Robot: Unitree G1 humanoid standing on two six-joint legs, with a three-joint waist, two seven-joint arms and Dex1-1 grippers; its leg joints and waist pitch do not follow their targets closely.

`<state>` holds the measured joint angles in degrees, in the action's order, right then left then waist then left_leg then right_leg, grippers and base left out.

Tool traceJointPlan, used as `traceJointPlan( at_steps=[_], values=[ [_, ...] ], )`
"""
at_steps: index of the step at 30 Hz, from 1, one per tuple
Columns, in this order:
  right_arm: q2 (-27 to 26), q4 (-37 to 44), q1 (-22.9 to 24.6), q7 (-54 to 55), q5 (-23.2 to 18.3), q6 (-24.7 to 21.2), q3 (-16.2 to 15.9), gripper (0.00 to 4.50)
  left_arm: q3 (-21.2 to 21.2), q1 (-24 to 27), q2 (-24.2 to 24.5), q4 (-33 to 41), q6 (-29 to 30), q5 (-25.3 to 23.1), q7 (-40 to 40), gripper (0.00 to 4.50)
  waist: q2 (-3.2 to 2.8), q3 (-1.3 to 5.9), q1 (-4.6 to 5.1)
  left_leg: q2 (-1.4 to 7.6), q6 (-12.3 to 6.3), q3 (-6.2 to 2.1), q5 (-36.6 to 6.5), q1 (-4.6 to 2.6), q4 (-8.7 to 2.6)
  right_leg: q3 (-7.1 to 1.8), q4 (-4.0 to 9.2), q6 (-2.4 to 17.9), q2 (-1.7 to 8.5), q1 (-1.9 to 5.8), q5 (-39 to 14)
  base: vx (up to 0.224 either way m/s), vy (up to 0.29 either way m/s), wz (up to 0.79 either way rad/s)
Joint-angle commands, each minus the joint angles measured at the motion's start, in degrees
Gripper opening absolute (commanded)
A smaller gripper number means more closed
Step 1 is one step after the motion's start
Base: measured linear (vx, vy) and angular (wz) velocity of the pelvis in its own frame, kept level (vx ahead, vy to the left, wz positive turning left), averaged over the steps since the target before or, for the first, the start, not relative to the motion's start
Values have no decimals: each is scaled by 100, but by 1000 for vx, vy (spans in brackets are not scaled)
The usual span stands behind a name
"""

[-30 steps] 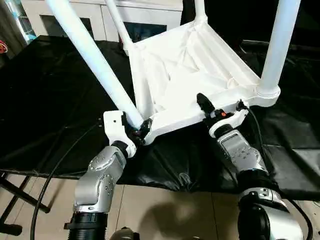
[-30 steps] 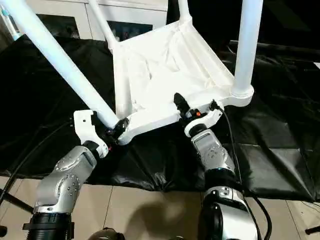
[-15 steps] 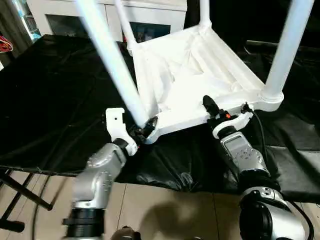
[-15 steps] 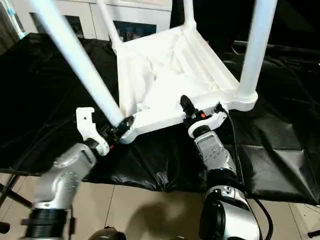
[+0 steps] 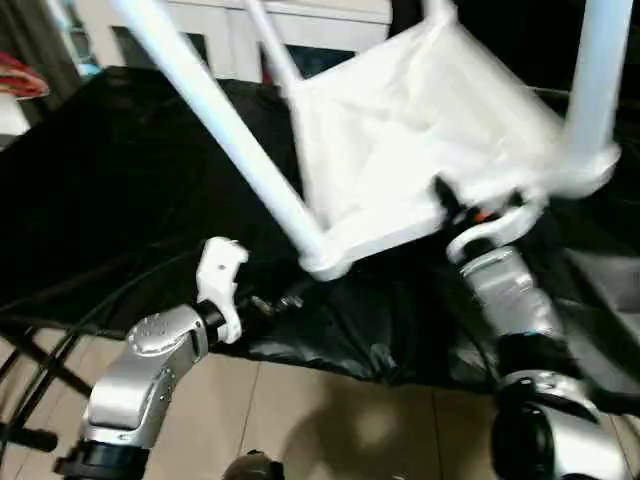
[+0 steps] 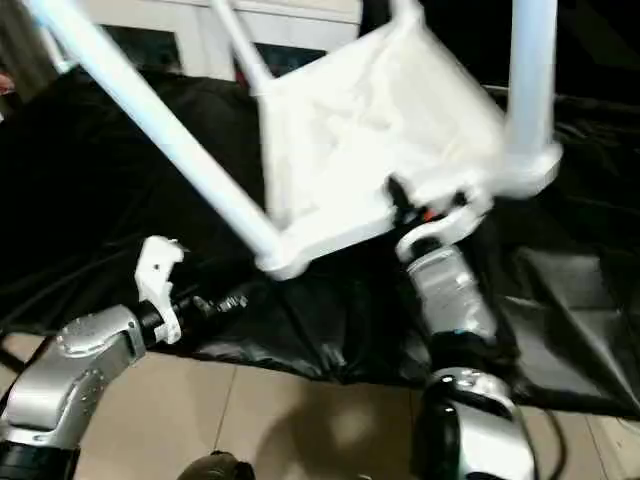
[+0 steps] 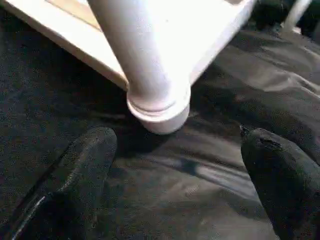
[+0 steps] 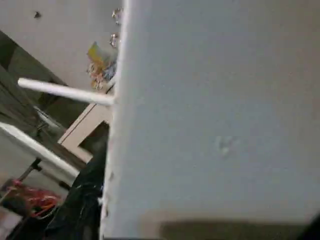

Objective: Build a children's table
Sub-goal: Flip table

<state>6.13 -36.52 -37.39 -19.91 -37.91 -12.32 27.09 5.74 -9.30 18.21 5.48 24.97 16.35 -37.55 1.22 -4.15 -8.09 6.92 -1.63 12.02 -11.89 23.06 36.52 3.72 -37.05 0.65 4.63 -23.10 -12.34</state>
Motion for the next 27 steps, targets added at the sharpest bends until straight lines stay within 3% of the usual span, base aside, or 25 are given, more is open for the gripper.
traceJointPlan(
  at_steps=[1, 5, 8, 9, 16, 18, 21, 22, 26, 27],
  values=[
    [331, 710, -18, 78, 291, 305, -92, 207, 56, -63, 6, 260, -123, -79, 8, 450, 50, 462, 50, 661, -74, -279, -202, -242, -504, -334, 339, 1392, 564, 230, -22, 0, 0, 0],
    [565, 1070, 132, 487, 738, 167, -283, 207, 188, -231, 110, 674, -68, 18, -247, 450, 44, 463, 40, 651, -48, -272, -202, -249, -499, -334, 344, 1306, 550, 213, -68, 0, 0, 0],
    [754, 1292, 207, 709, 1097, 86, -478, 207, 392, -361, 298, 957, 62, 89, -556, 450, -17, 447, 36, 630, 65, -263, -363, -269, -511, -335, 368, 1234, 525, 186, -251, 0, 0, 0],
    [767, 1324, 212, 727, 1122, 78, -492, 207, 404, -376, 310, 976, 62, 86, -567, 450, 12, 445, 48, 627, 119, -267, -428, -253, -523, -338, 381, 1204, 531, 208, -302, 0, 0, 0],
    [1126, 1916, 312, 1196, 1798, -192, -979, 207, 423, -784, 379, 1202, 44, 51, -596, 450, -2, 440, 76, 625, 310, -289, -667, -244, -542, -350, 411, 1110, 522, 220, -458, 0, 0, 0],
    [1203, 2047, 299, 1366, 2012, -276, -1103, 207, 345, -986, 324, 1172, -185, -8, -550, 450, 39, 435, 86, 621, 317, -289, -712, -230, -546, -354, 423, 1083, 522, 236, -544, 0, 0, 0],
    [1266, 2143, 267, 1609, 2264, -371, -1194, 206, 196, -1296, 195, 1092, -604, -166, -324, 450, 41, 430, 82, 630, 350, -293, -755, -245, -545, -361, 447, 1035, 529, 221, -641, 0, 0, 0],
    [1289, 2146, 243, 1659, 2345, -386, -1232, 206, 116, -1498, 134, 995, -865, -305, -137, 450, 73, 432, 85, 629, 338, -288, -770, -247, -541, -363, 443, 1029, 531, 223, -625, 0, 0, 0],
    [1339, 2144, 157, 1789, 2502, -464, -1374, 203, -59, -2158, 53, 787, -1572, -685, 308, 450, 66, 441, 72, 629, 366, -285, -840, -287, -536, -361, 453, 972, 518, 198, -659, 0, 0, 0],
    [1353, 2131, 138, 1791, 2526, -463, -1410, 203, -64, -2252, 74, 778, -1693, -723, 293, 450, 99, 442, 80, 635, 350, -307, -767, -242, -548, -353, 437, 951, 534, 235, -572, 0, 0, 0]
  ],
)
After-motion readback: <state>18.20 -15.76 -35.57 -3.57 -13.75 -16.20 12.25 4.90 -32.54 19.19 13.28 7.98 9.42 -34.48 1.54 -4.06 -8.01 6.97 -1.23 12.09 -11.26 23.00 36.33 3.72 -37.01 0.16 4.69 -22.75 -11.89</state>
